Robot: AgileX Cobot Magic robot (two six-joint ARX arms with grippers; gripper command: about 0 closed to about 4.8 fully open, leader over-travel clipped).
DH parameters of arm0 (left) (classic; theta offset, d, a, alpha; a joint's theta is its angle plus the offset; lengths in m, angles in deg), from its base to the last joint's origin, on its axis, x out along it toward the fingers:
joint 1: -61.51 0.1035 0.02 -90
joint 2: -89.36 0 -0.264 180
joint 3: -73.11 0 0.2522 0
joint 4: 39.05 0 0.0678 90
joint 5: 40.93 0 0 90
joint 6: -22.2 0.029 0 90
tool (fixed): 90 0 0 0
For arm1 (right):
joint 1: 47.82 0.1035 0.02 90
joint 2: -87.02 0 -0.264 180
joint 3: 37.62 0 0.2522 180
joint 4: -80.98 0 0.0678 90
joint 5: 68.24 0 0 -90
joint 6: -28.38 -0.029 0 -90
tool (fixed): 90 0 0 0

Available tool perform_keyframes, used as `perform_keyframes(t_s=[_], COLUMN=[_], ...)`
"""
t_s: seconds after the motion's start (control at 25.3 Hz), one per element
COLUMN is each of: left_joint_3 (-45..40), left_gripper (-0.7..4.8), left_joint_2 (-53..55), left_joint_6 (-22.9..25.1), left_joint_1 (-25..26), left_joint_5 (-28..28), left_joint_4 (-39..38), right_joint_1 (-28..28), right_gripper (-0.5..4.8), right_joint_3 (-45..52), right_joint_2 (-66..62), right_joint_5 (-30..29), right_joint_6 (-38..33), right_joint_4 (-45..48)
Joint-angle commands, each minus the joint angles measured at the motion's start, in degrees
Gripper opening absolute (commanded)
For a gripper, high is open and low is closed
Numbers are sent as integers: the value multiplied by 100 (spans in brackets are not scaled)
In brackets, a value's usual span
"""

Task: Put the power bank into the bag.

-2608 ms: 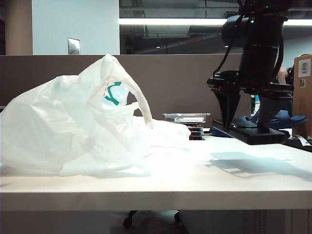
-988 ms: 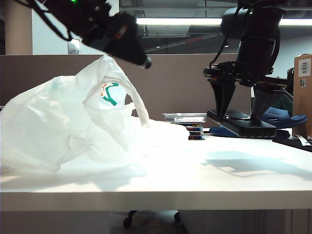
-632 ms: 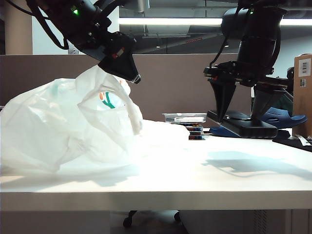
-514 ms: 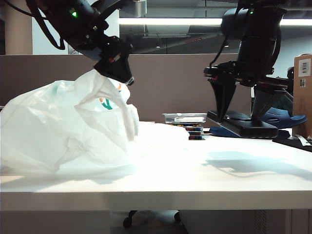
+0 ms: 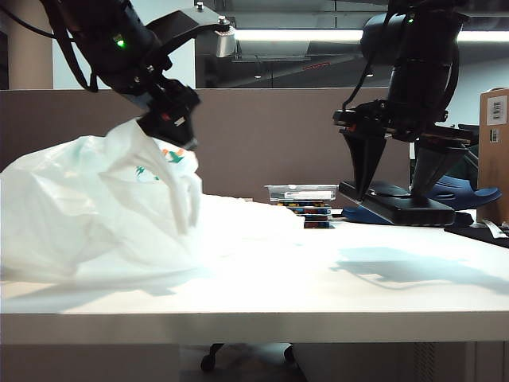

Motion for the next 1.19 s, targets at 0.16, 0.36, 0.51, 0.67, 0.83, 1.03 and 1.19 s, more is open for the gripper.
perform_keyframes(t_s=[0.16,0.36,0.51,0.67,0.83,1.03,1.19], left_joint_3=[15,15,15,15,15,15,37], left_gripper=[-9,-5,-6,-5,-4,312,479], left_joint_2=[-13,-13,-15,-15,-15,-28,-35], left_joint_6=[74,74,68,48,61,402,398], left_joint_1=[-9,-9,-9,-11,-11,-11,-24], left_joint_5=[-153,-48,984,1403,1300,1021,-63], left_joint_4=[92,192,595,684,671,675,601], right_joint_1=[4,4,7,7,7,4,4], right_gripper=[238,238,238,238,237,237,237], right_joint_3=[-52,-103,-192,-192,-192,-192,-192], right_joint_2=[59,59,59,59,59,59,59], right_joint_5=[-166,-688,-1381,-1797,-1825,-1827,-1797], right_joint_6=[-4,48,85,162,208,210,212], right_joint_4=[48,-116,-306,-376,-363,-328,-304])
